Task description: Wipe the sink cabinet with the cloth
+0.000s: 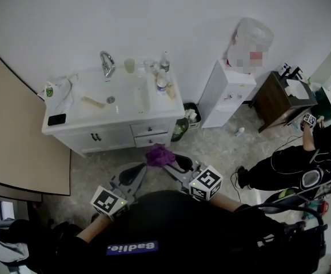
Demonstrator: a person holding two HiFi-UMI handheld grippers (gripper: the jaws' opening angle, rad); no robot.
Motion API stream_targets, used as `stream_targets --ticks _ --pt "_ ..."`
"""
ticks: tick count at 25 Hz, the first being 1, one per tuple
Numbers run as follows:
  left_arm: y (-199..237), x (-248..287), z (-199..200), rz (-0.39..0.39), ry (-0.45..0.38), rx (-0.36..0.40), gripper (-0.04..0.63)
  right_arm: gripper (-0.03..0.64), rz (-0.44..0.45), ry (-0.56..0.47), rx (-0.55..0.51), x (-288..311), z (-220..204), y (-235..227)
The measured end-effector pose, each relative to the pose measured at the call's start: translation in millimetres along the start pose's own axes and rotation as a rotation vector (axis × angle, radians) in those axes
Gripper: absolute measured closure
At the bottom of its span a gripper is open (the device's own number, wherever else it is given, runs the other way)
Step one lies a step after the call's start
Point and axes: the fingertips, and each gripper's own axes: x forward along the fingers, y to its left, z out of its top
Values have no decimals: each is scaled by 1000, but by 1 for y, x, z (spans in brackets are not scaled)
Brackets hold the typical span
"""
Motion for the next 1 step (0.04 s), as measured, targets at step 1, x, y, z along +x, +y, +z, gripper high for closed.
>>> stream_targets --ticks 1 --pt "0 -1 1 1 -2 2 594 457 -1 1 2 0 0 1"
